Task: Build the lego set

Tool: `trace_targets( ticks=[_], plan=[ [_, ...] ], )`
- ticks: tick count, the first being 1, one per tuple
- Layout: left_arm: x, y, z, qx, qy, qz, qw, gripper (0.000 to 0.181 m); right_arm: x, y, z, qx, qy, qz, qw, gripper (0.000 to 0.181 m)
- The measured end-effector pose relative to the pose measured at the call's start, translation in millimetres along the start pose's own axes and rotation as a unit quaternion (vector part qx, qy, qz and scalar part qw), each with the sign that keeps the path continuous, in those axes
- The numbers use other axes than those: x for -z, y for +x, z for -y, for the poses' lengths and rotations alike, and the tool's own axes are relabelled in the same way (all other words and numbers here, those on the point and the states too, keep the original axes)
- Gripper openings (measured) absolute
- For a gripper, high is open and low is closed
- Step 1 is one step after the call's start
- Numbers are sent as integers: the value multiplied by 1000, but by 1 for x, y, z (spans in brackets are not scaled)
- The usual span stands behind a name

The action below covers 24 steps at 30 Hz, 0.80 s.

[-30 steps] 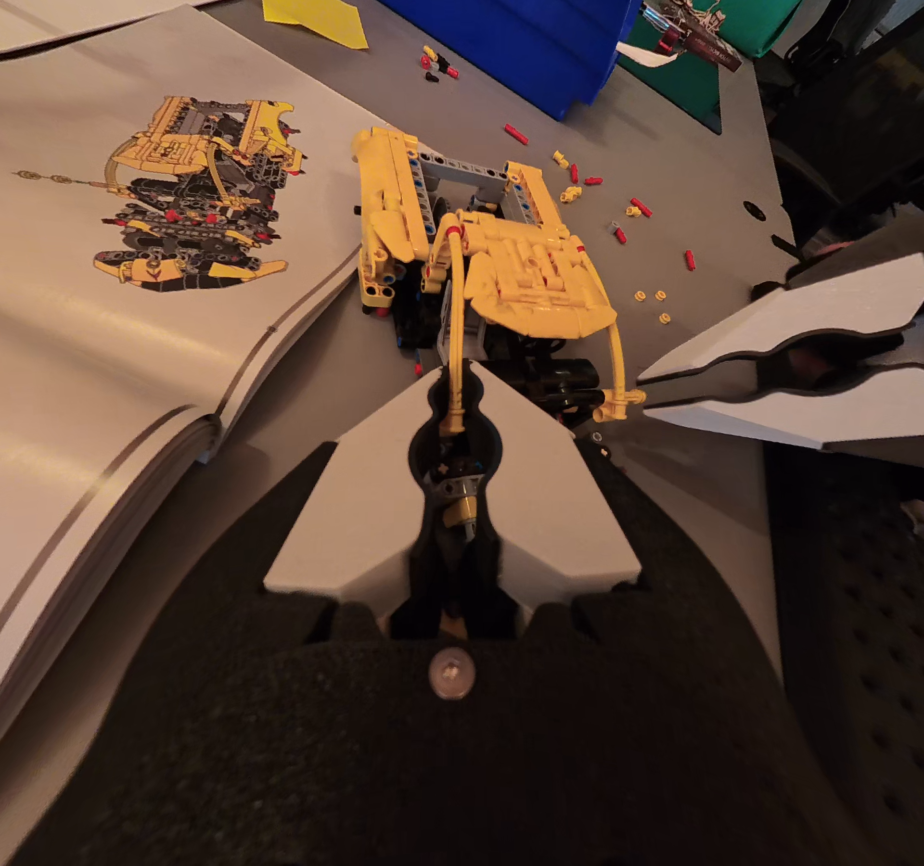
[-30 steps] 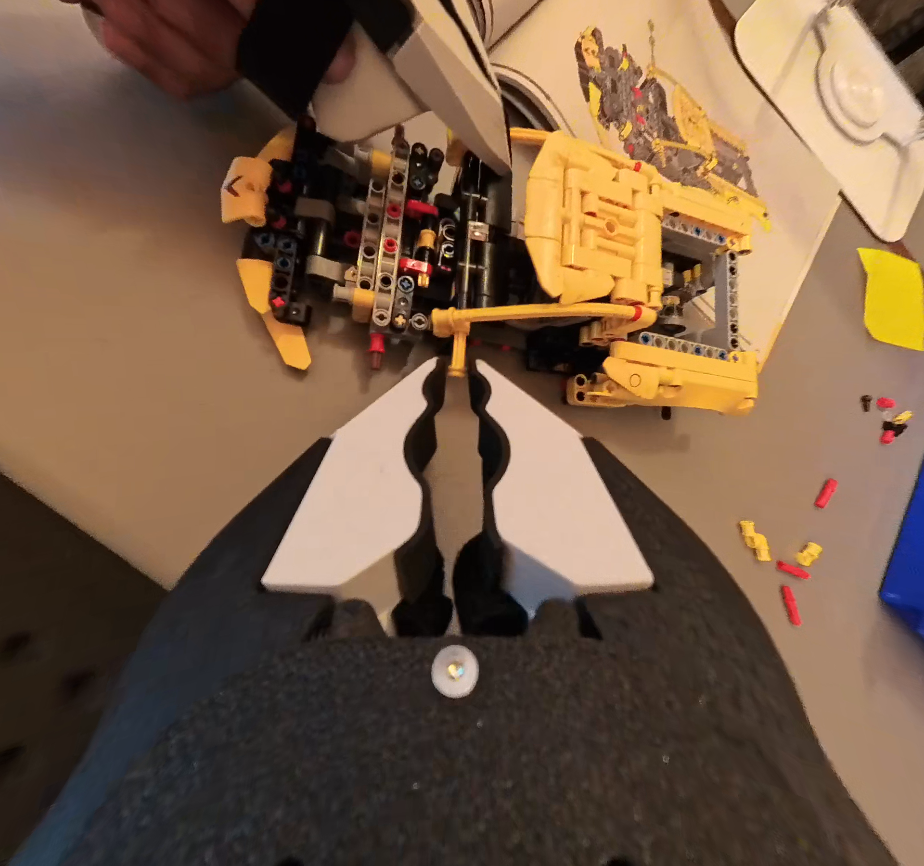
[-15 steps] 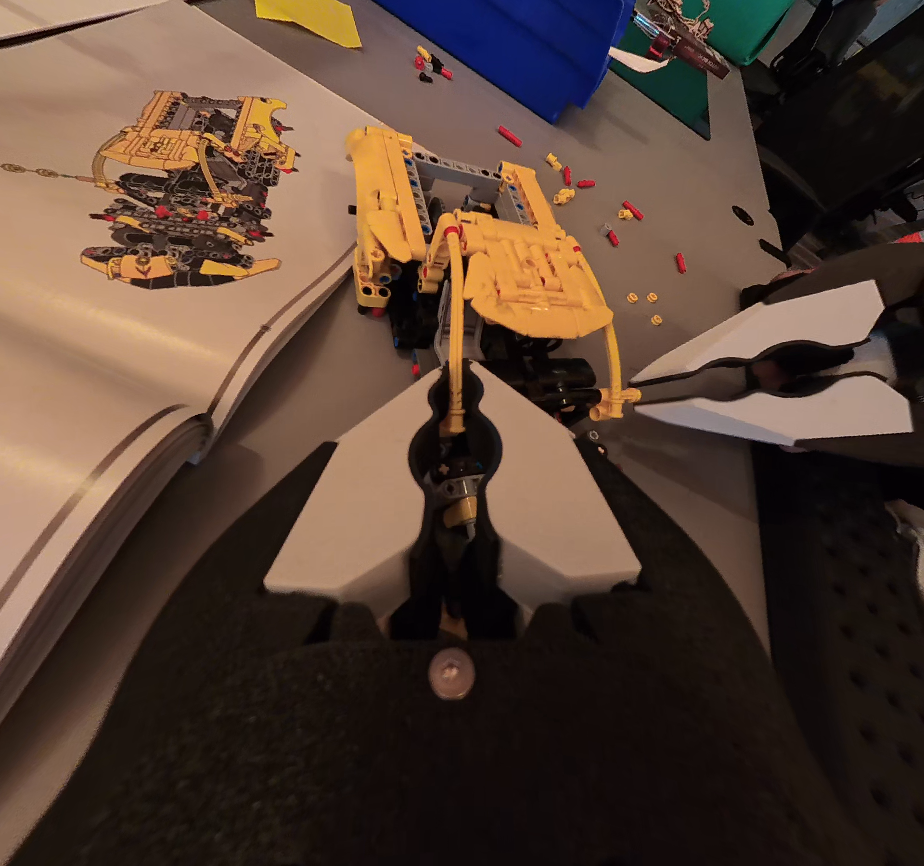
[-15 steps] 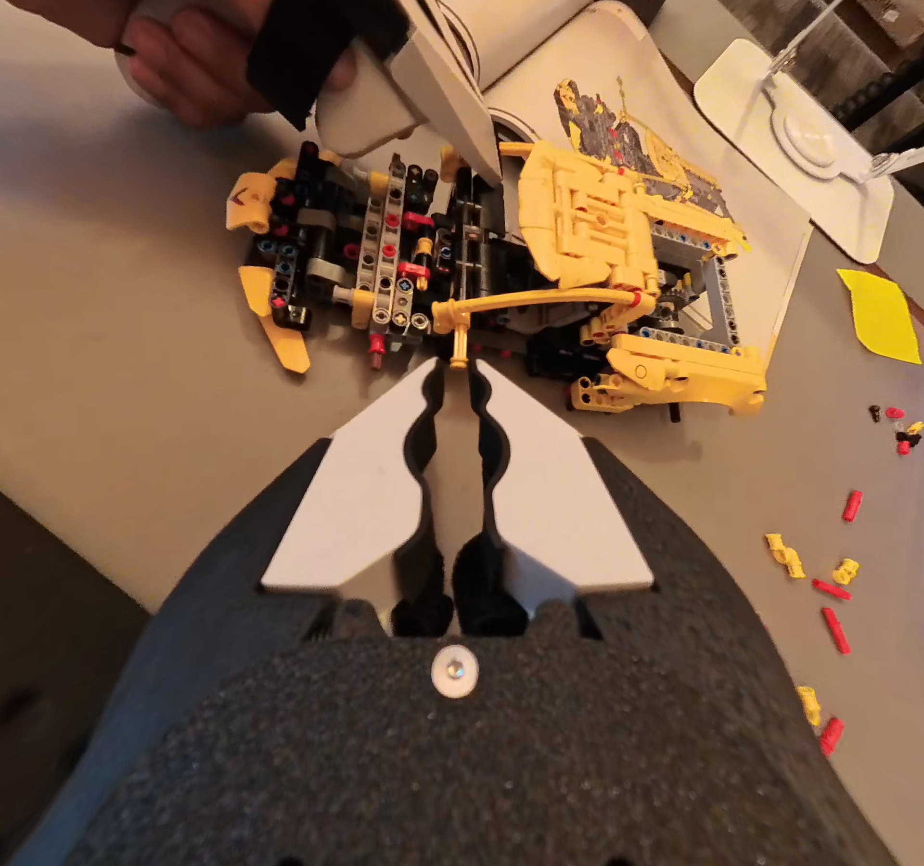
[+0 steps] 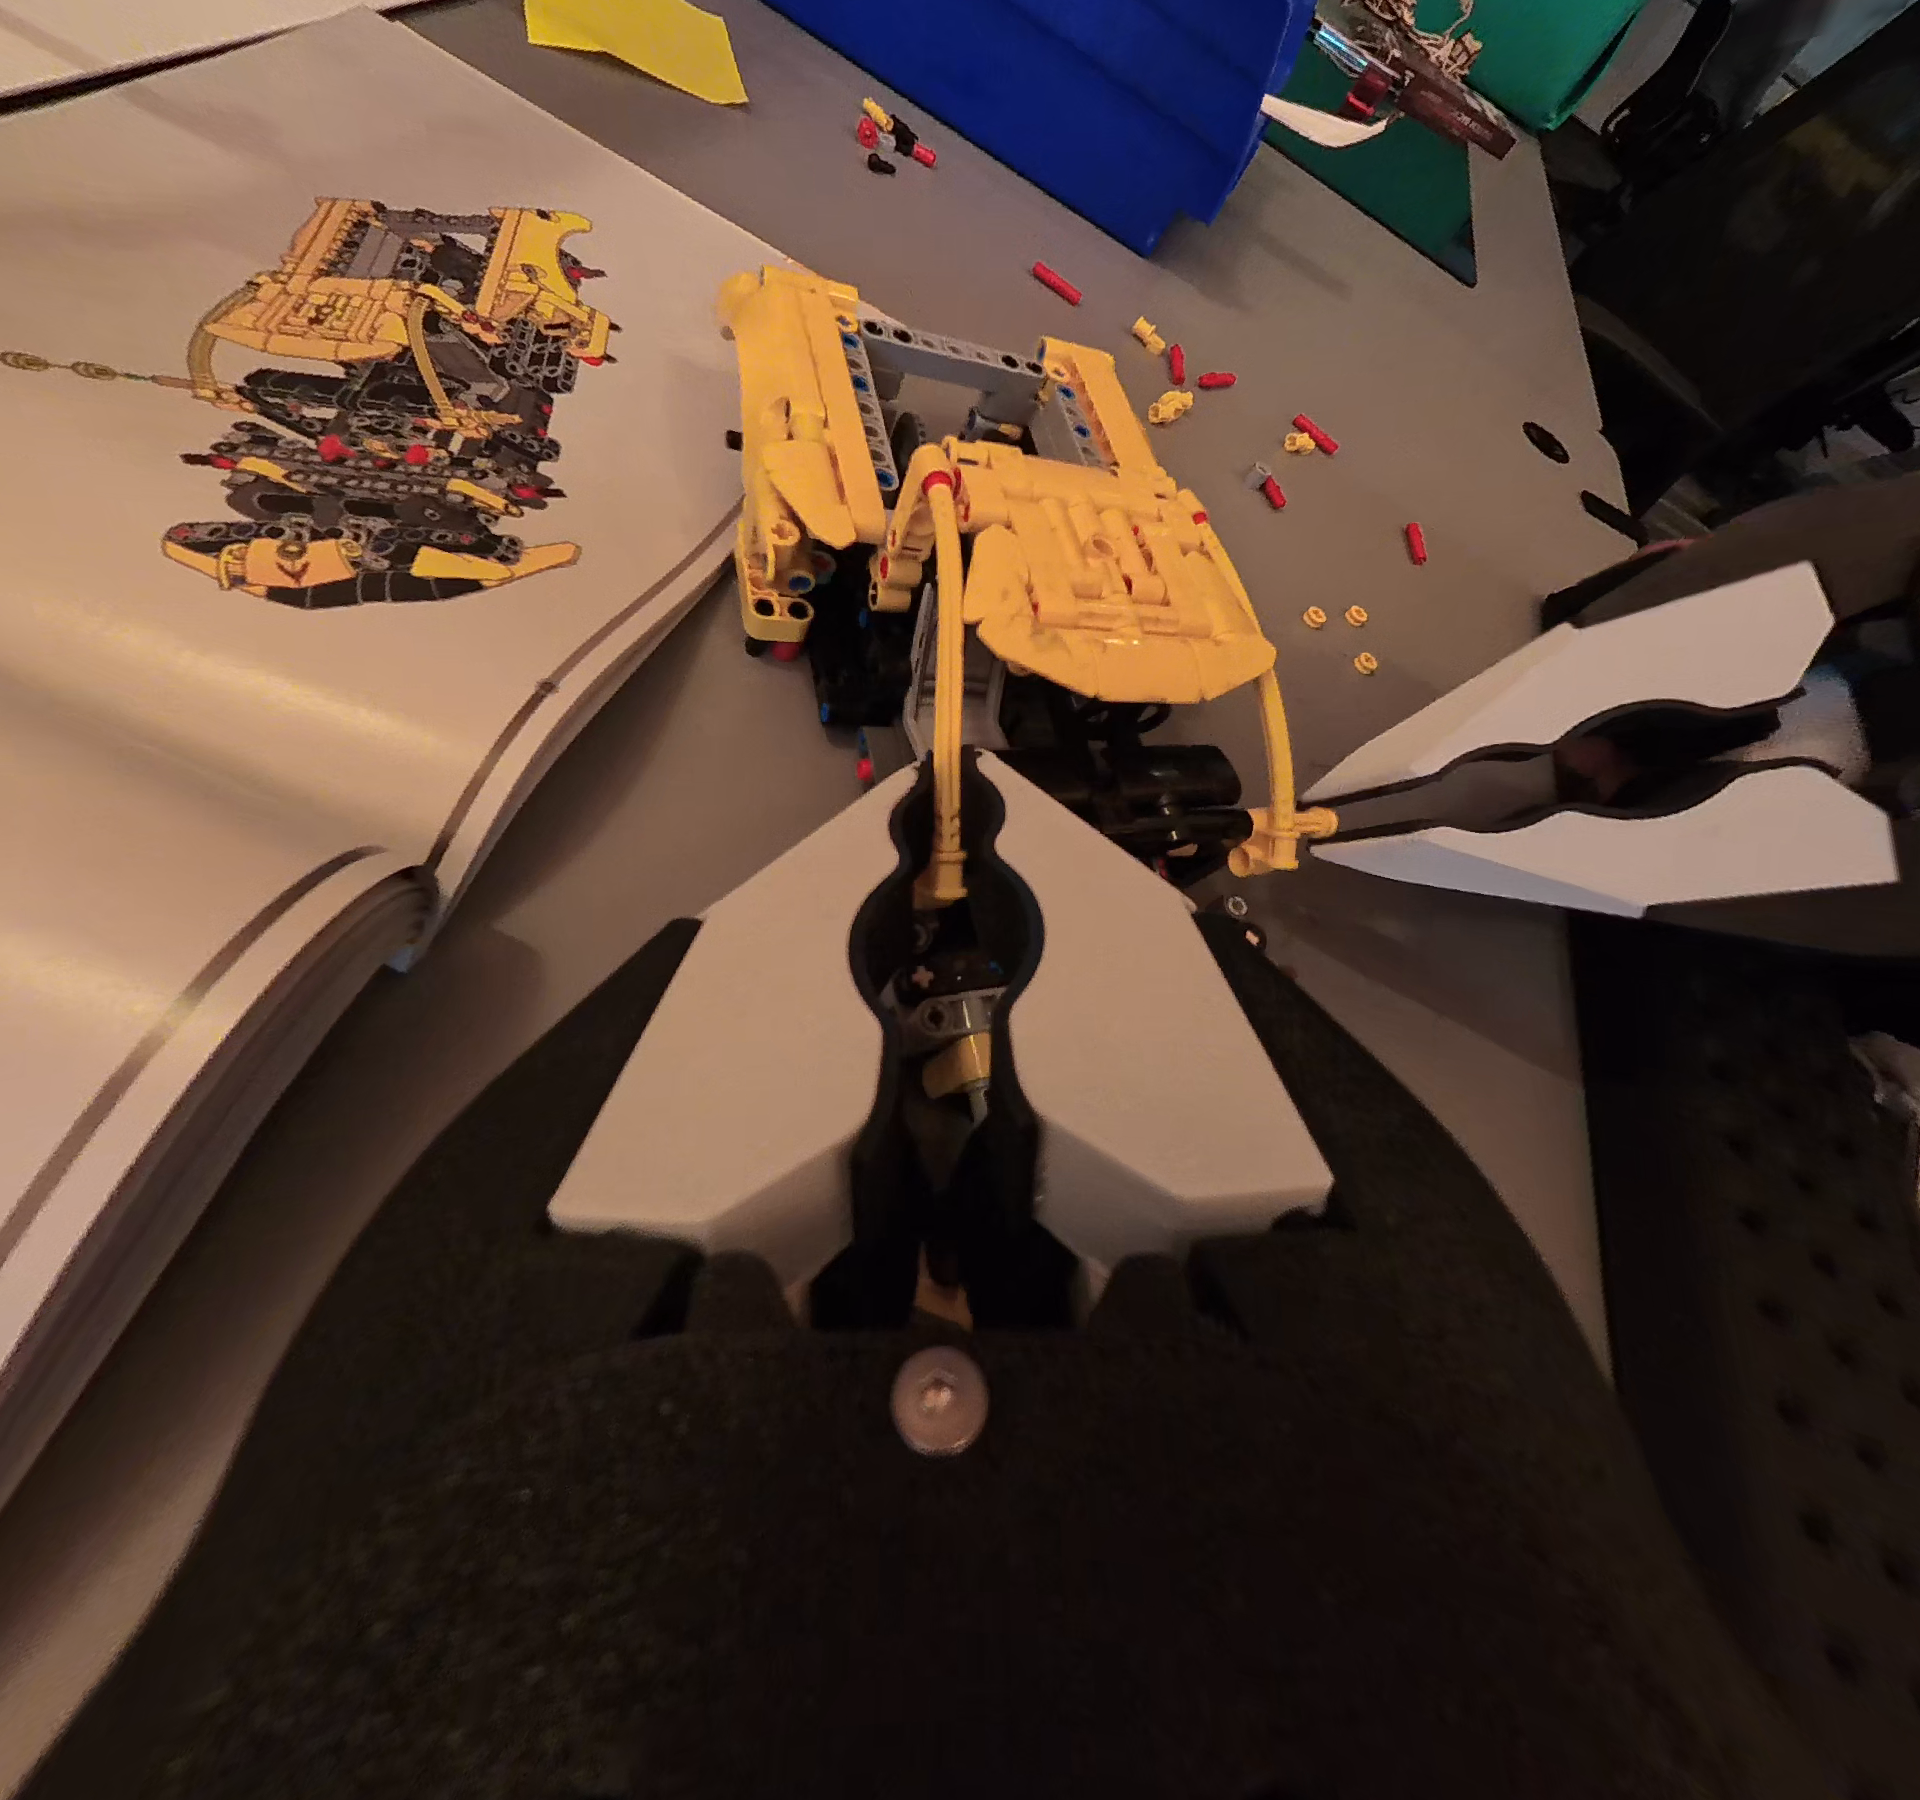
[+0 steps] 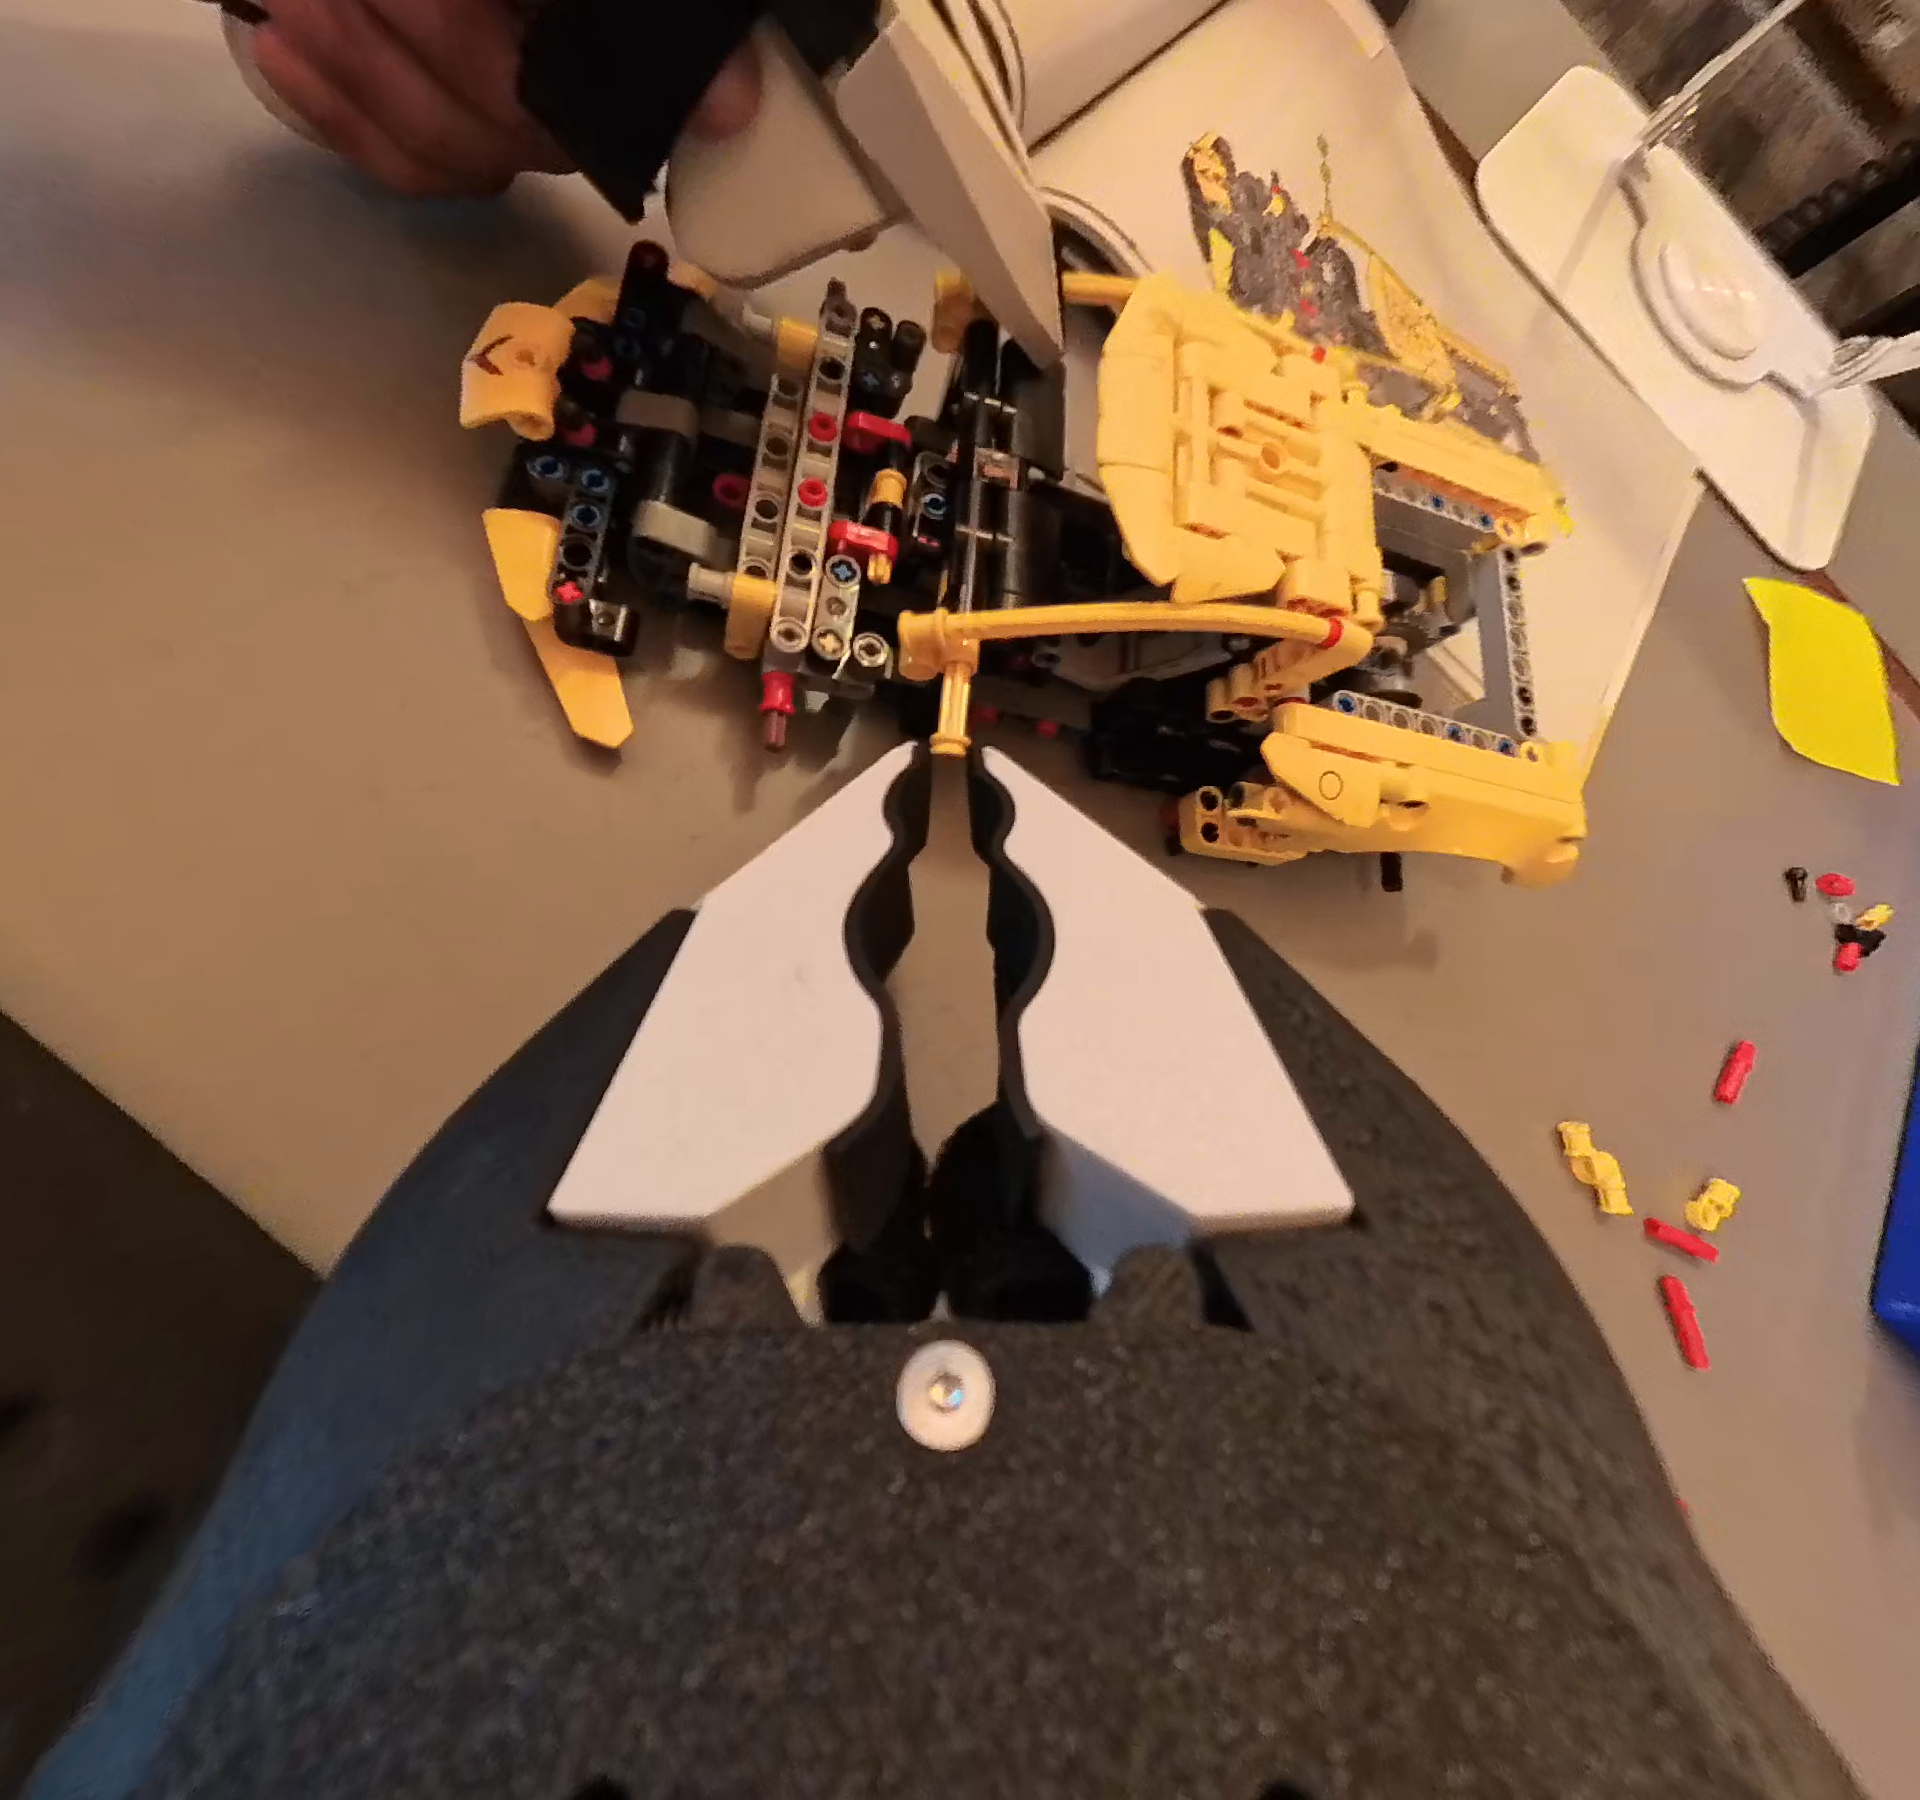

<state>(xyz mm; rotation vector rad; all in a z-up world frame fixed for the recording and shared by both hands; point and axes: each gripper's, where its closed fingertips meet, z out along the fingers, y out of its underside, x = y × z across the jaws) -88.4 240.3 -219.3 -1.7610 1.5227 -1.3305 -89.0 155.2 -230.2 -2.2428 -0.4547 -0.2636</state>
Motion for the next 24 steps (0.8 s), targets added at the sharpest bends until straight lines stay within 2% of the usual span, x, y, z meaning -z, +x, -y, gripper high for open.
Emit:
trace_targets(
  ticks=[5,9,14,19,24],
  plan=[
    [-1,1,0,4,3,-3,1000,4,2,-2,-2,-54,-76,66,993,4],
    [-1,1,0,0,4,7,1000,4,2,-3,-4,-117,-136,83,980,4],
    [-1,3,-1,-7,1,9,1000,4,0,-3,-2,-48,-189,39,980,4],
    [-1,3,-1,-5,-1,6,1000,4,-4,-3,2,-58,-193,56,978,4],
    [-2,5,-2,-9,-6,-4,1000,4,-2,-2,0,-42,-147,66,986,8]
  ],
)
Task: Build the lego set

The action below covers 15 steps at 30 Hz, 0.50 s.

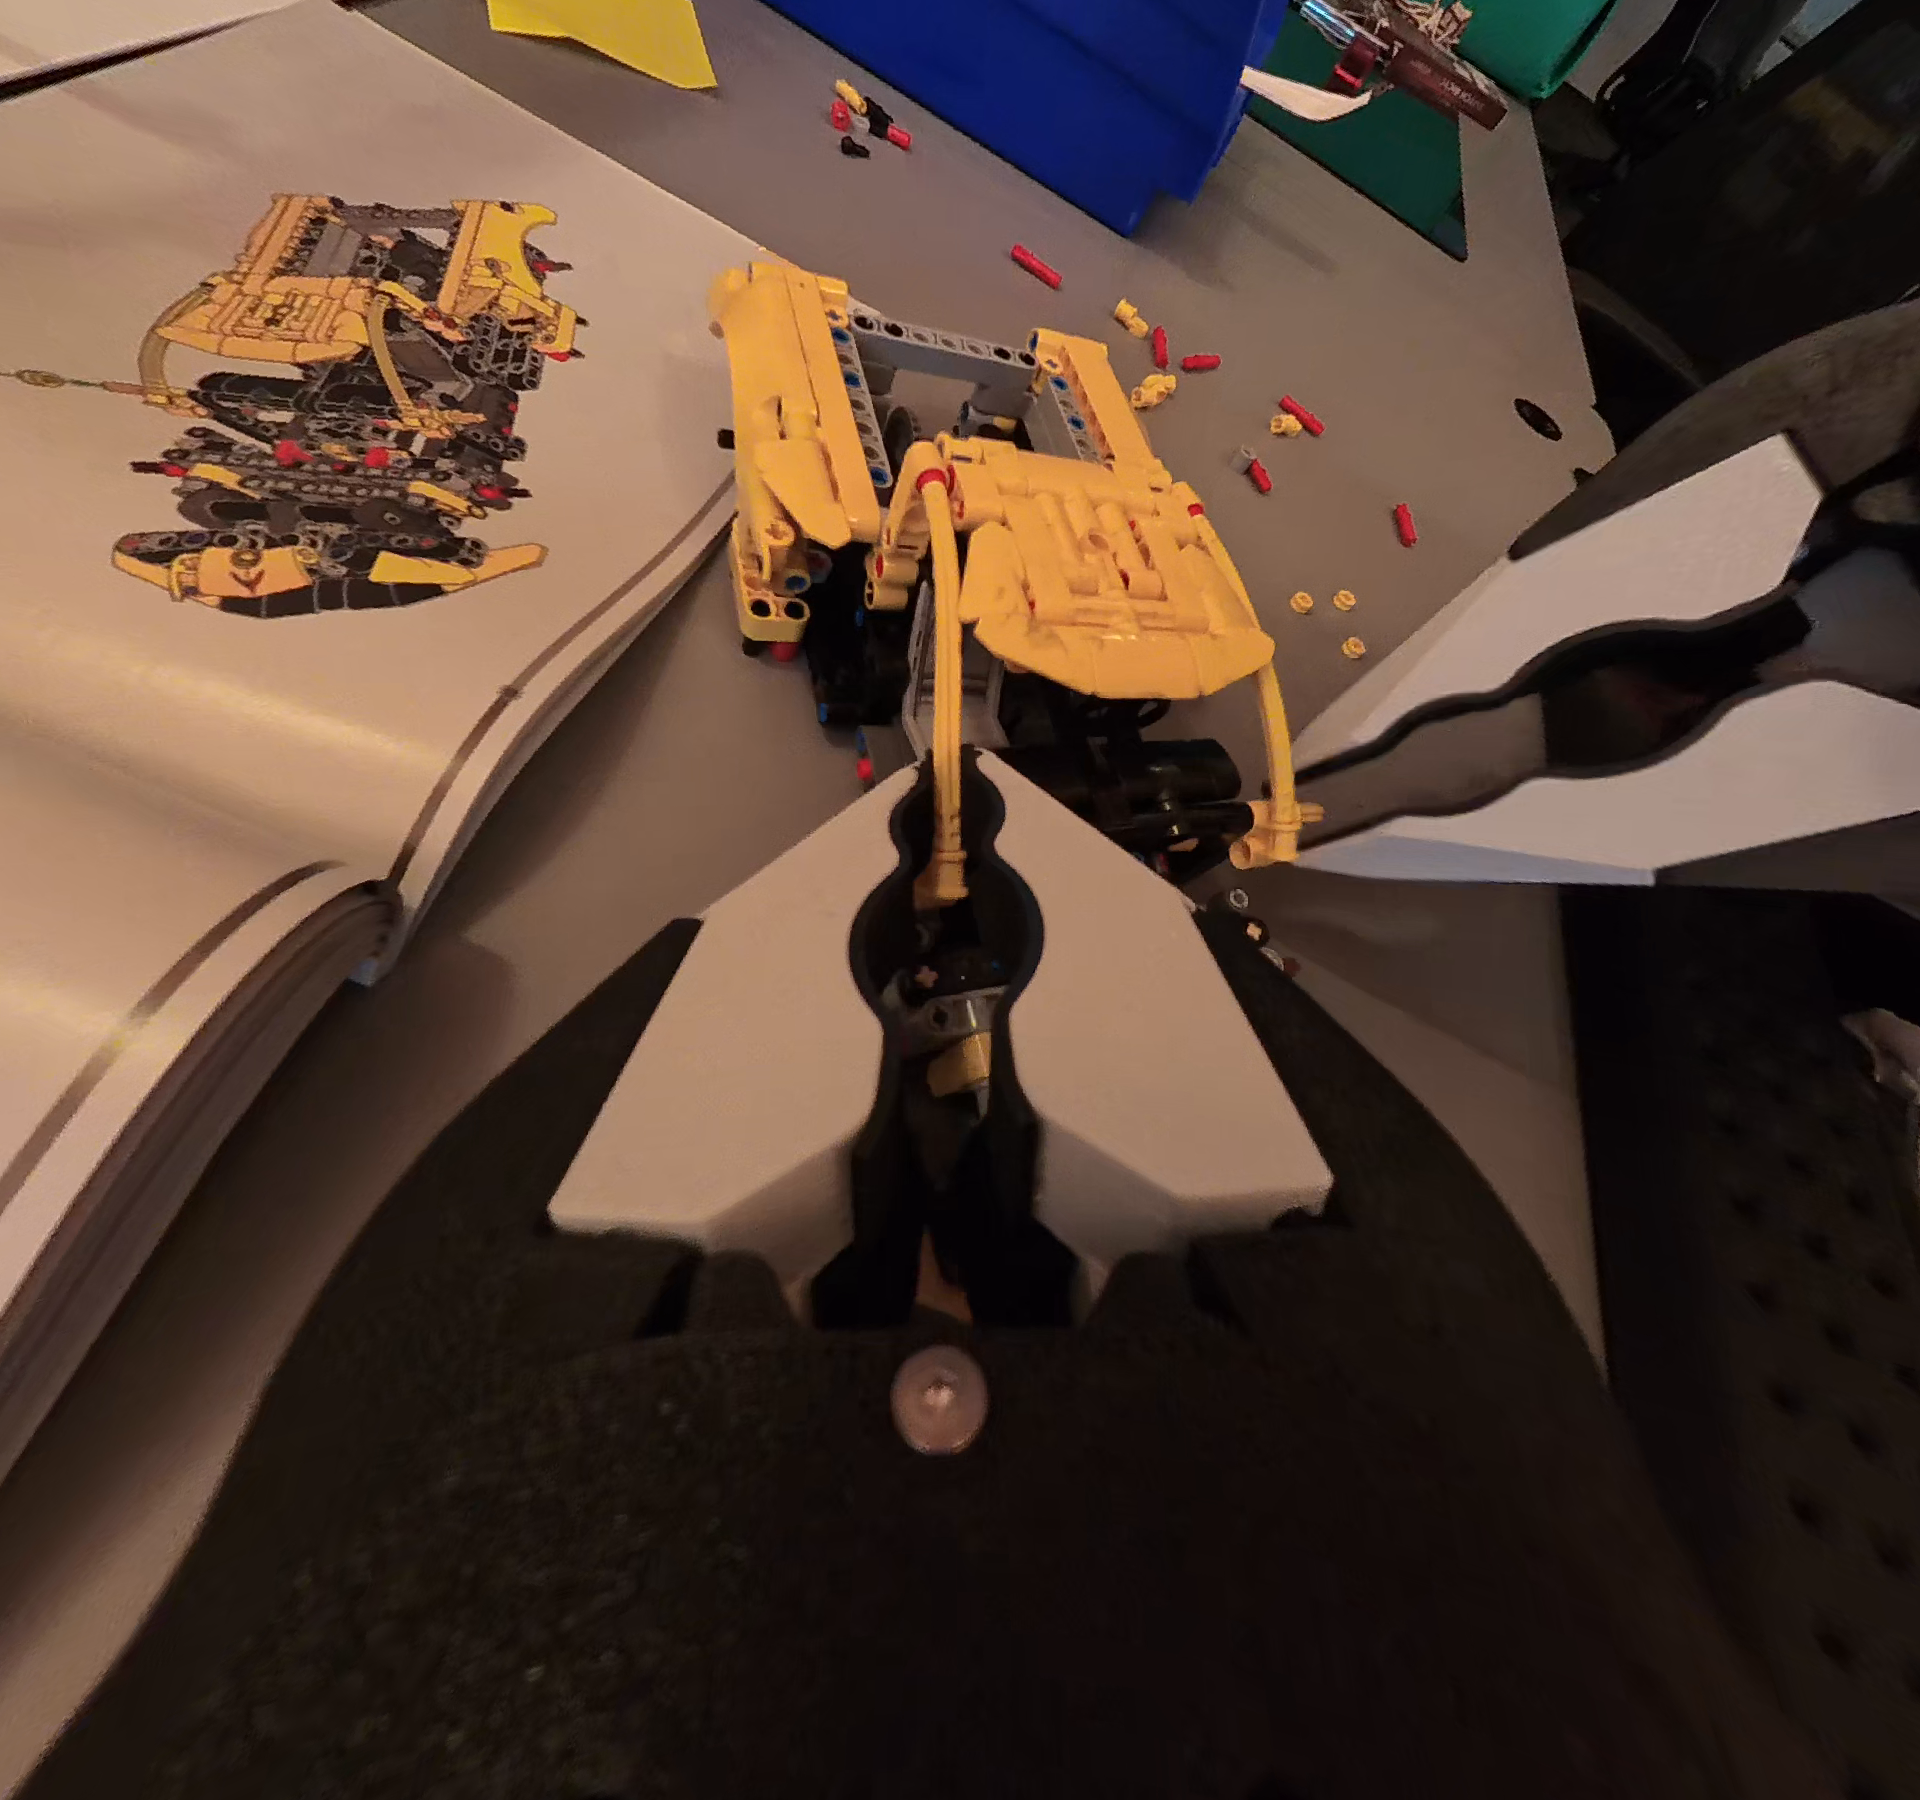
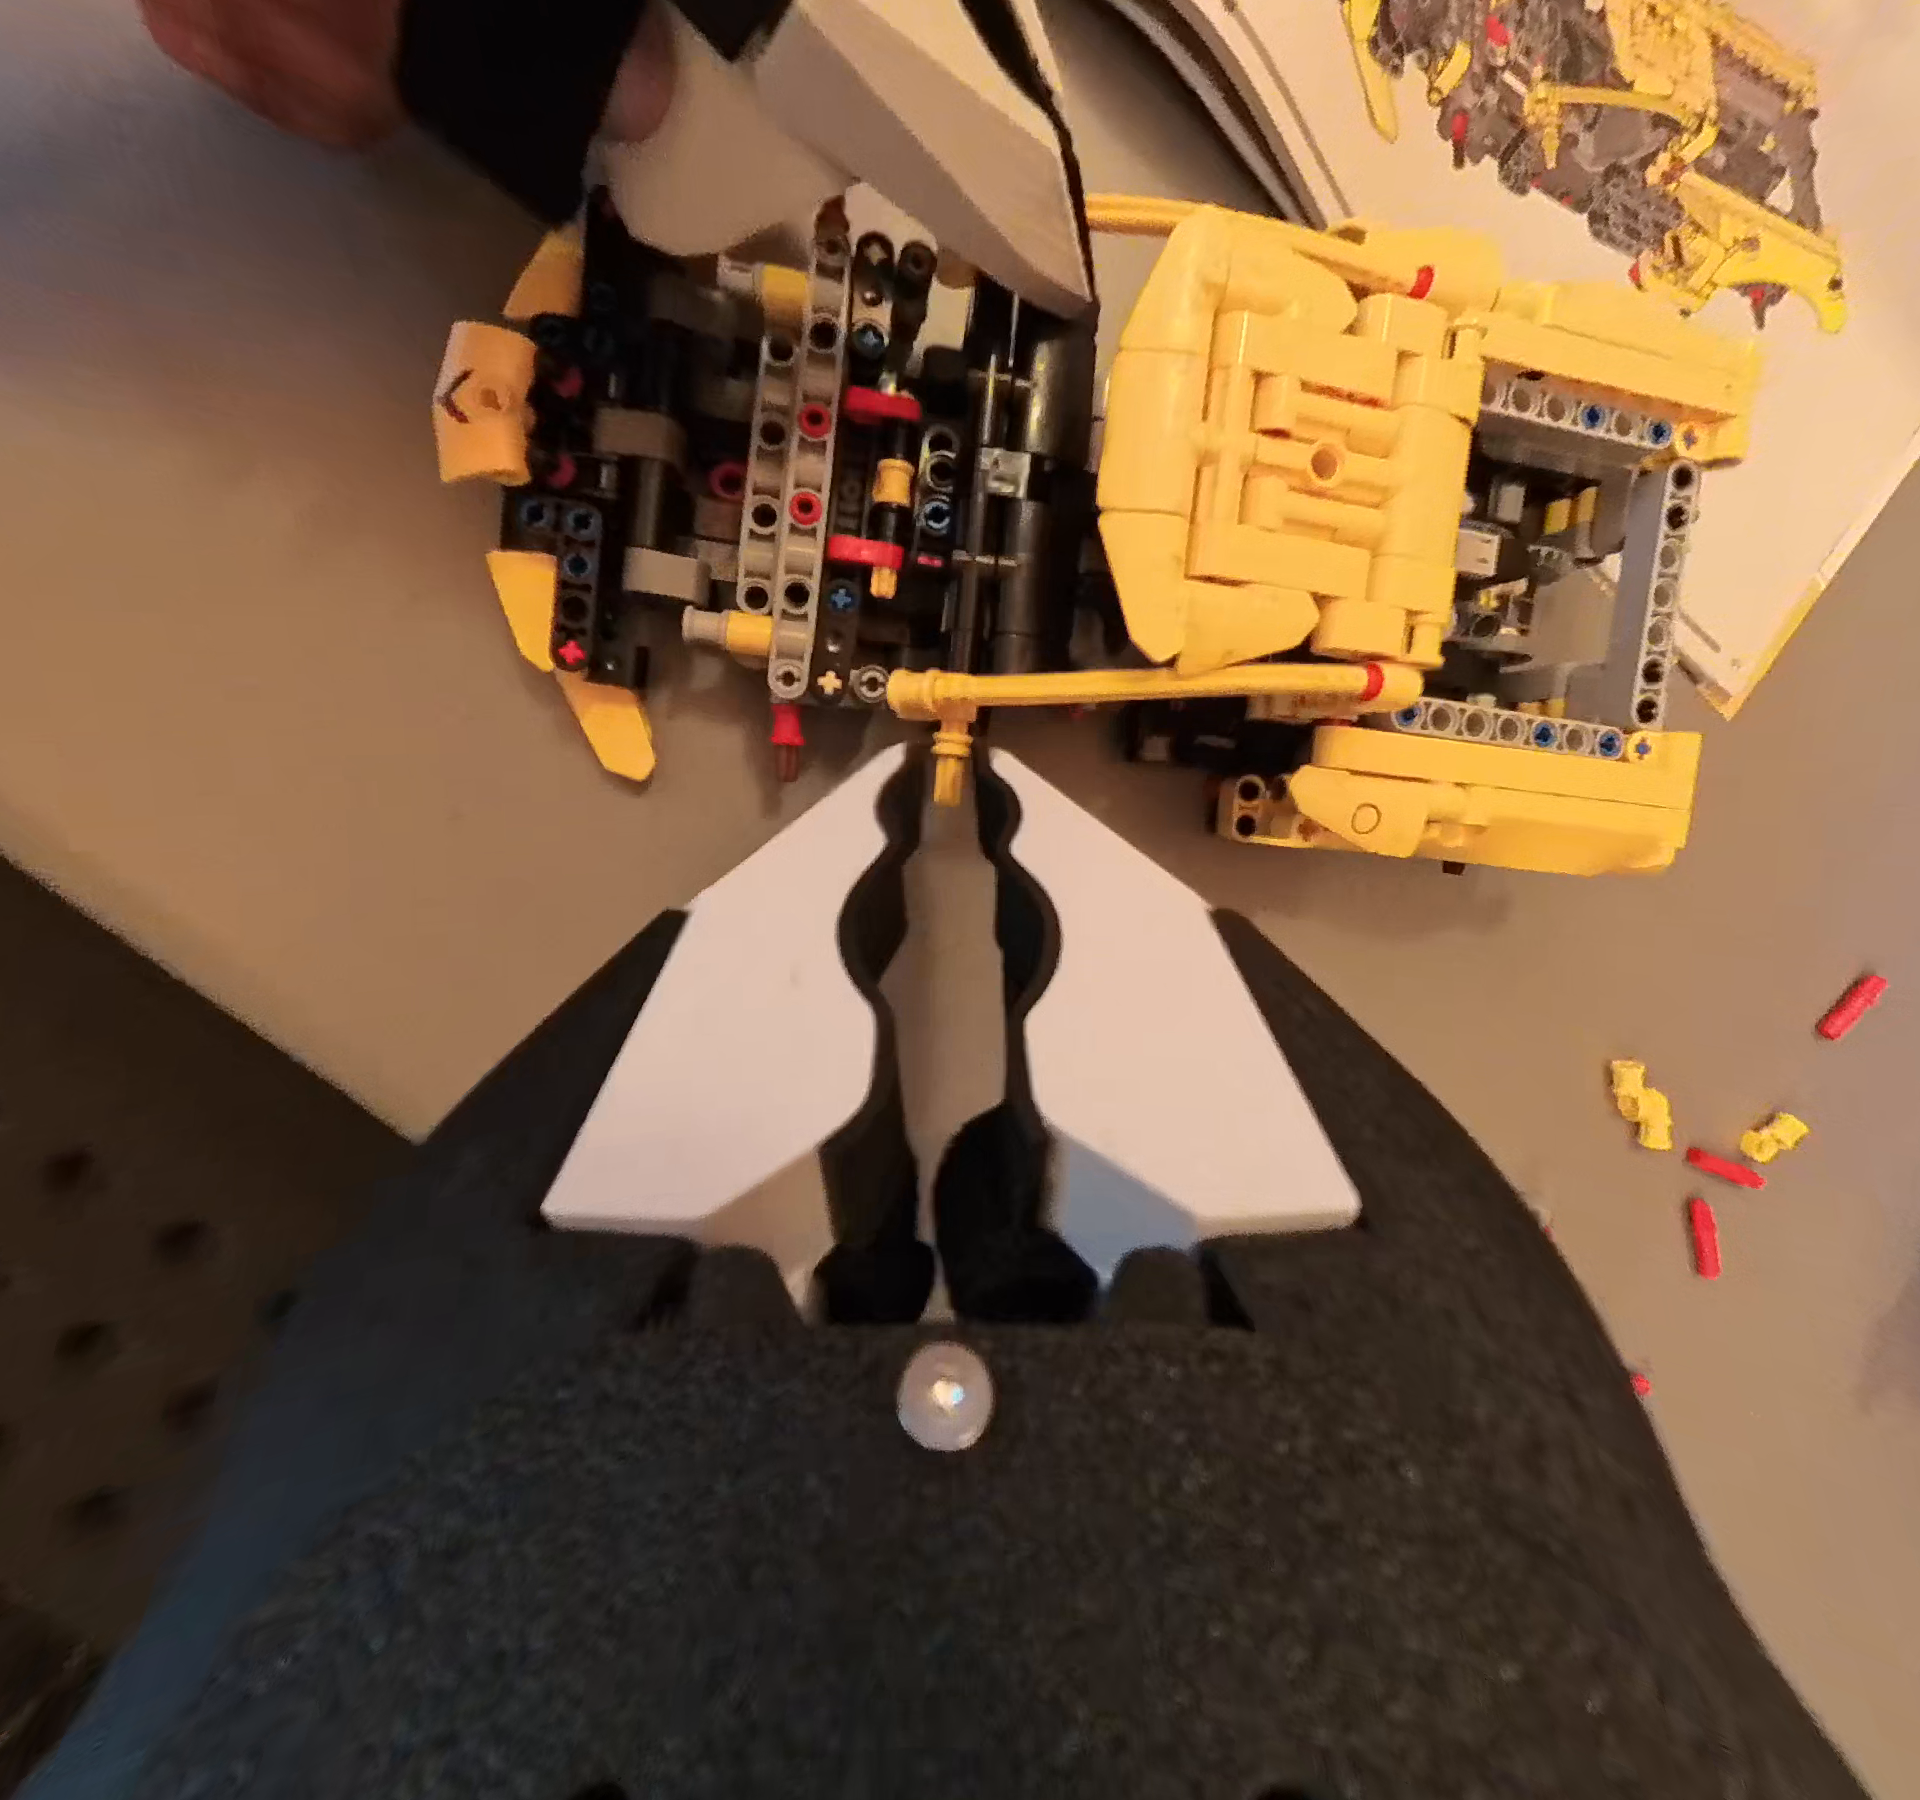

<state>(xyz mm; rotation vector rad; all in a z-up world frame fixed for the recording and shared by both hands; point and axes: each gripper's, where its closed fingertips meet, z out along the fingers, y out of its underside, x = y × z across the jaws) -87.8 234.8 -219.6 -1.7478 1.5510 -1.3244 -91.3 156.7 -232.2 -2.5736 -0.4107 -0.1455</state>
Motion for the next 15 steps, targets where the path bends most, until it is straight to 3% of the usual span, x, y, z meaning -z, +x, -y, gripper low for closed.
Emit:
trace_targets(
  ticks=[2,7,15],
  plan=[
    [0,0,0,-1,0,1,1000,4,2,1,-2,6,23,0,1000,18],
    [0,0,0,3,0,0,1000,4,5,1,2,7,100,-27,995,3],
    [-1,0,0,9,5,3,1000,4,3,1,4,9,141,-27,990,3]
  ],
)
